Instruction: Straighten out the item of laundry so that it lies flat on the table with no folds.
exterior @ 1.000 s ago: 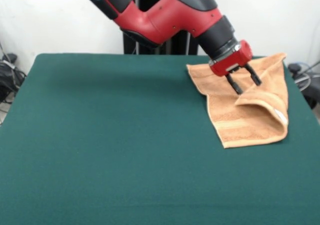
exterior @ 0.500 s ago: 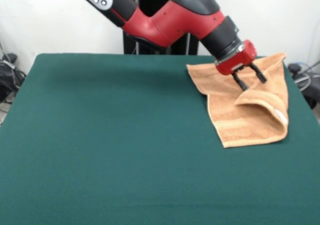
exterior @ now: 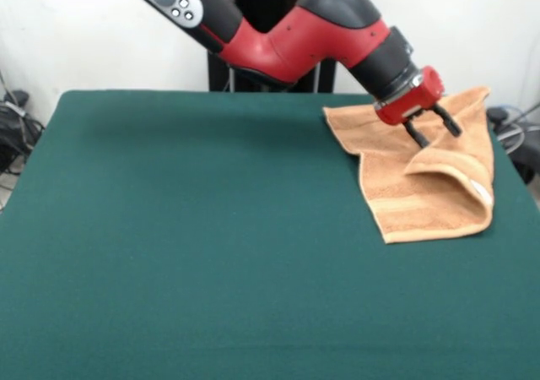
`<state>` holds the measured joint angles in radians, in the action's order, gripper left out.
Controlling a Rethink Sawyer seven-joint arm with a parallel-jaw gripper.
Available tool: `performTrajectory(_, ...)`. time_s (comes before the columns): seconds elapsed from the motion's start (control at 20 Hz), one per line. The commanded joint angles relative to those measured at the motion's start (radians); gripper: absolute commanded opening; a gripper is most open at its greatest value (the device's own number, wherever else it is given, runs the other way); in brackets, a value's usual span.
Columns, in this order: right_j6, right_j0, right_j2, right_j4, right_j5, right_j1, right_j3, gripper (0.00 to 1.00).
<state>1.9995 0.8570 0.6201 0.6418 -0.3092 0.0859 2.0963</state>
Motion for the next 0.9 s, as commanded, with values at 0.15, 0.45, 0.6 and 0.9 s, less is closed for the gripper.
performTrajectory(0.15, 0.127, -0.016, 0.077, -0.016, 0.051, 0.010, -0.094, 1.00)
performTrajectory(0.45, 0.113, -0.028, 0.035, 0.004, 0.026, -0.017, -0.098, 1.00)
performTrajectory(0.6, 0.104, -0.012, 0.034, 0.031, 0.030, 0.000, -0.108, 1.00)
performTrajectory(0.9, 0.116, -0.007, 0.026, 0.028, 0.008, -0.012, -0.100, 1.00)
